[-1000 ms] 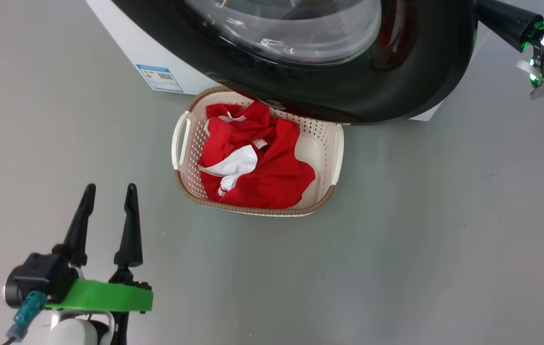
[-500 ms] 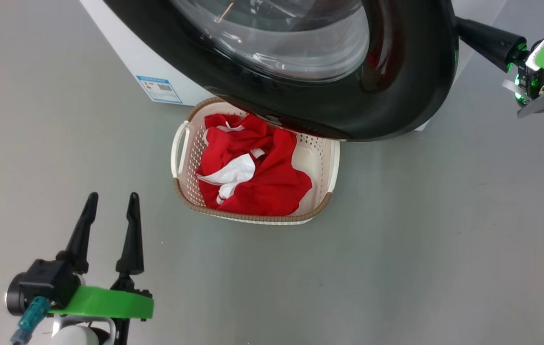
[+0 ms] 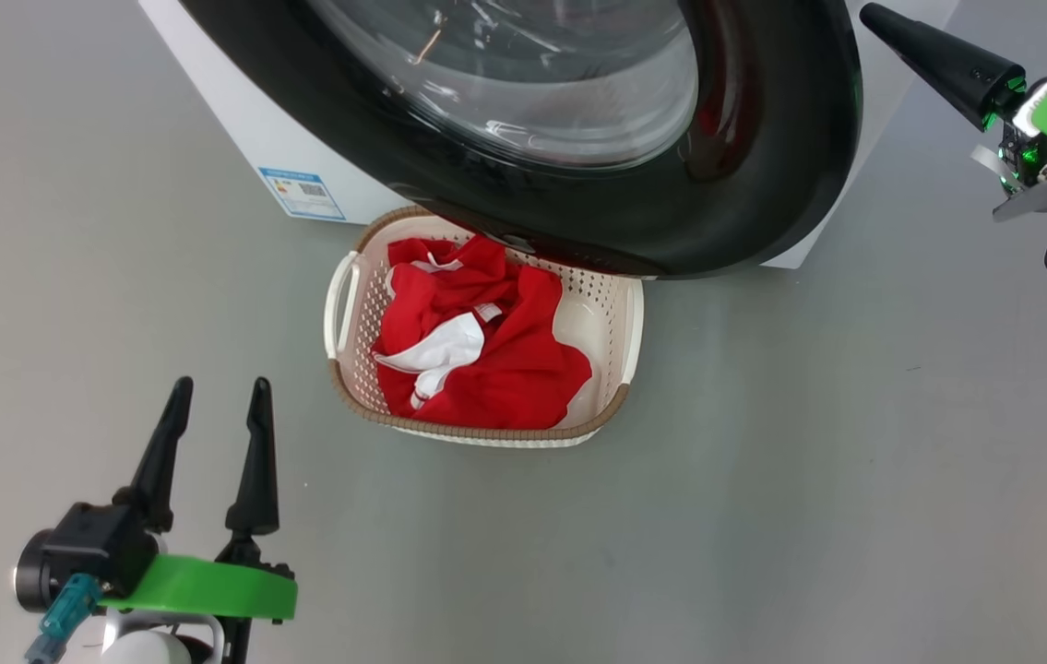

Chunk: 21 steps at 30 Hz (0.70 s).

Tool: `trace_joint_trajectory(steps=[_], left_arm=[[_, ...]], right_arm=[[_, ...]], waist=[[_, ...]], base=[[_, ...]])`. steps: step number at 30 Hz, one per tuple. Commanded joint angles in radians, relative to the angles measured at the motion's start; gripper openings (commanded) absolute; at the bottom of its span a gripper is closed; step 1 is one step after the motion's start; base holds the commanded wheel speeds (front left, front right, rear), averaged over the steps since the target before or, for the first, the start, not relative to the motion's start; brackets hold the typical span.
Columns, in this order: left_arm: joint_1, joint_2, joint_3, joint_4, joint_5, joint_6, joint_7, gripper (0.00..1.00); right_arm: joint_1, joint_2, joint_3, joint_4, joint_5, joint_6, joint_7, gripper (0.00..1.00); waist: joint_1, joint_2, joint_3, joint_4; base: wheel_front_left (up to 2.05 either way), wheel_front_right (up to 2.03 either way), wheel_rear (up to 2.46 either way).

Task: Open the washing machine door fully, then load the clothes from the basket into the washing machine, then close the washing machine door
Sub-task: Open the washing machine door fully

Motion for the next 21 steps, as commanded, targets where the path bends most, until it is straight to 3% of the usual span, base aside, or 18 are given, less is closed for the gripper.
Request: trace_joint_trajectory(steps=[1, 13, 21], left_arm=[[0.013, 0.020, 0.034, -0.018, 0.011, -0.002, -0.008, 1.00], [0.024, 0.027, 0.049, -0.025, 0.018, -0.003, -0.008, 1.00], [0.029, 0.030, 0.057, -0.030, 0.020, -0.004, -0.008, 1.00]], right_arm=[[0.030, -0.003, -0.006, -0.031, -0.010, 0.002, -0.008, 1.00], [0.102, -0.026, -0.037, -0.126, -0.042, 0.002, -0.073, 1.00], [0.193, -0.055, -0.059, -0.277, -0.090, 0.002, -0.173, 1.00]], waist=[[0.0000, 0.0000, -0.005, -0.003], [0.0000, 0.0000, -0.031, -0.039], [0.0000, 0.0000, -0.039, -0.061]], base=[[0.00, 0.00, 0.00], [0.00, 0.00, 0.00], [0.00, 0.00, 0.00]])
